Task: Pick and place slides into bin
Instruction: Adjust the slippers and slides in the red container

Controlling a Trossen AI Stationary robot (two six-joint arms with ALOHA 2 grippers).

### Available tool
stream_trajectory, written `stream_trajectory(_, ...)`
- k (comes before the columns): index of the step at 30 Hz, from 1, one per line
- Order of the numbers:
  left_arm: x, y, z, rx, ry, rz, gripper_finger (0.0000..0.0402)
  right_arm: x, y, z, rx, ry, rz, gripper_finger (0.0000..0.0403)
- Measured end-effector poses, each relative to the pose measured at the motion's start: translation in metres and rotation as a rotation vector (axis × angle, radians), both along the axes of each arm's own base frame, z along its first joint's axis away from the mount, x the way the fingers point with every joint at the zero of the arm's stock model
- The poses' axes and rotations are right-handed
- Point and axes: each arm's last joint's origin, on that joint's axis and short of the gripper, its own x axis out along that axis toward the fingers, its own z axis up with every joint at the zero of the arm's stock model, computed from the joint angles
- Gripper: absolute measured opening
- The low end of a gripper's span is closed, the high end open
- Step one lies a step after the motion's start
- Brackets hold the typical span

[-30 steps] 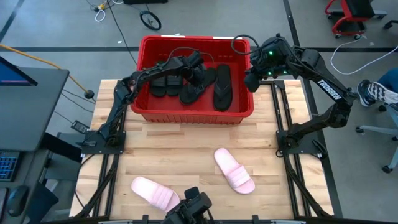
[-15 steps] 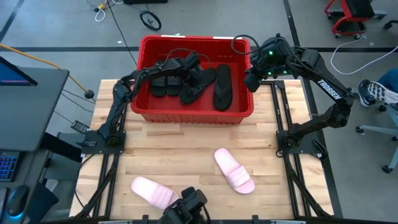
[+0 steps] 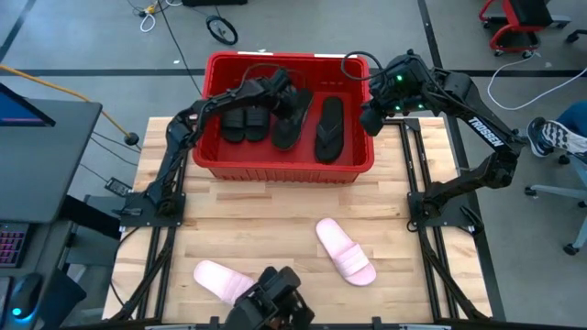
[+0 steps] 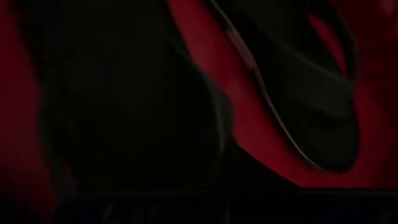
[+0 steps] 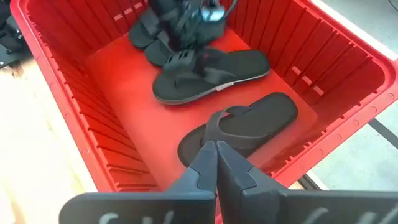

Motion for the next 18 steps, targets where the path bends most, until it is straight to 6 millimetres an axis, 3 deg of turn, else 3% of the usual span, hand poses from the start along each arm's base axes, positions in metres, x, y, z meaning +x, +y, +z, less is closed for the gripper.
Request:
stream_trajectory(5,-0.005,0.014,0.018,-0.011,-0.058,0.131,0.0006,0.000,0.000,0.000,0.001,0.001,0.000,0.0002)
stream_trajectory(10,-0.010,0.014,0.015,-0.083,-0.032,0.255,0.0008,0.000,0.000,0.000,0.001,0.001,0.000,0.0002)
stream_trajectory(18,0.003,-0.009,0.011,-0.095,0.046,0.255,0.0008,0.000,0.000,0.000,-0.009,0.008,0.012,0.0002)
